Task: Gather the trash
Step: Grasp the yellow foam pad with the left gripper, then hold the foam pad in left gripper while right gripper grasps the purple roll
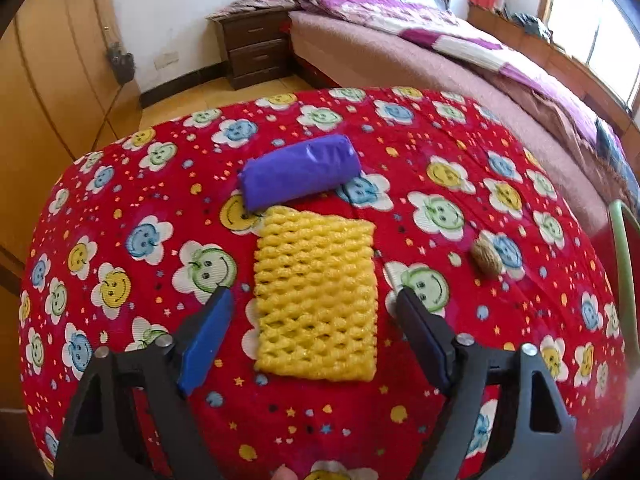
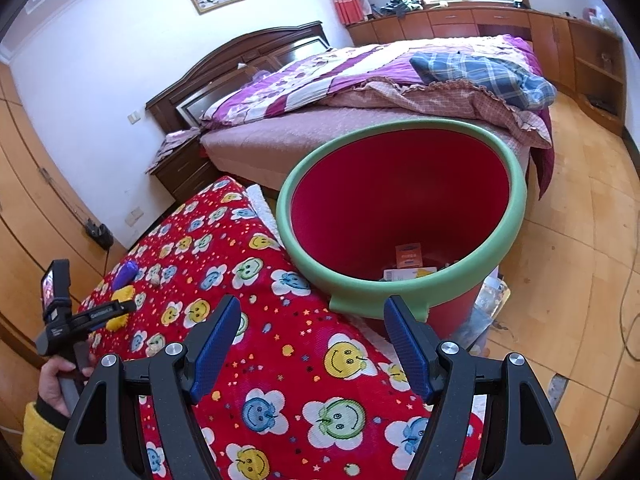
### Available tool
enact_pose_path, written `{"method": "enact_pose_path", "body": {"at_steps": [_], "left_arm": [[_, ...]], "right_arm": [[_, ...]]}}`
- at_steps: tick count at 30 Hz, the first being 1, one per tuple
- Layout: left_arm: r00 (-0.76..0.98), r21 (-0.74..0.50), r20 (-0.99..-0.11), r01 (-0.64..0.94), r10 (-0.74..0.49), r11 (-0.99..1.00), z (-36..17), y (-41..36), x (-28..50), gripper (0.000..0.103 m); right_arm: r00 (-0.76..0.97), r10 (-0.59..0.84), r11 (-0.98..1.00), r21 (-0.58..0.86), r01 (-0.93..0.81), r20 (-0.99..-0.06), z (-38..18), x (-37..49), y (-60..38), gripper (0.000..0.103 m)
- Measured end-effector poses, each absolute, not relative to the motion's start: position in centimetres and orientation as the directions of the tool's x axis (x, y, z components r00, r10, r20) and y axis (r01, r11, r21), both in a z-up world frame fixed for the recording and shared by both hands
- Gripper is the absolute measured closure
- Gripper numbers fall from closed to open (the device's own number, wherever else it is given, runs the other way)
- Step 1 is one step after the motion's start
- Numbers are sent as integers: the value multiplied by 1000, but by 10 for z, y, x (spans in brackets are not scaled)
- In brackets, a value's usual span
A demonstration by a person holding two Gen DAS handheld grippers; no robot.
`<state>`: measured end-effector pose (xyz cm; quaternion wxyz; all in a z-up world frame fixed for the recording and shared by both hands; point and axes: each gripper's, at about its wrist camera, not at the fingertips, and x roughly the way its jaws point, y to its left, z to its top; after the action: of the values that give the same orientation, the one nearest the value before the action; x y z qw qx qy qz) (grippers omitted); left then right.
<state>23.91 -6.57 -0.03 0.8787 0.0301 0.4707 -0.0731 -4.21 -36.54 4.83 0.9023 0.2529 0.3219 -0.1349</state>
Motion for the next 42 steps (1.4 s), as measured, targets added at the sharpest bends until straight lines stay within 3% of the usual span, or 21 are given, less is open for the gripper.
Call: {"method": "enact_pose_path", "body": {"at_steps": [3,5,7,10,18,29,42], "left_arm": [[551,-30,-828,150,-109,988,1,-67,237,40],[549,-58,-826,151,-132,987,3,-67,236,58],[548,-73,-823,156,-148,985,5,-67,234,69],[548,-102,-818,165,-177,981,7,-62,229,74],[596,-119,-780,162,-193,980,34,-28,218,75],[639,-113,-762,36,-110,993,67,35,220,75],[646,-92,-763,-130,14,987,35,83,228,75]], "right_arm": [[754,-80,838,365,405,-652,49,-40,-362,28],[753,-67,844,366,393,-654,50,-38,-358,28],[753,-58,854,358,377,-655,53,-35,-352,28],[760,-55,876,334,348,-647,61,-30,-342,28],[786,-9,919,304,250,-618,92,-6,-321,28],[813,59,956,268,122,-580,129,55,-280,28],[750,186,978,196,-77,-635,109,146,-188,28]]}}
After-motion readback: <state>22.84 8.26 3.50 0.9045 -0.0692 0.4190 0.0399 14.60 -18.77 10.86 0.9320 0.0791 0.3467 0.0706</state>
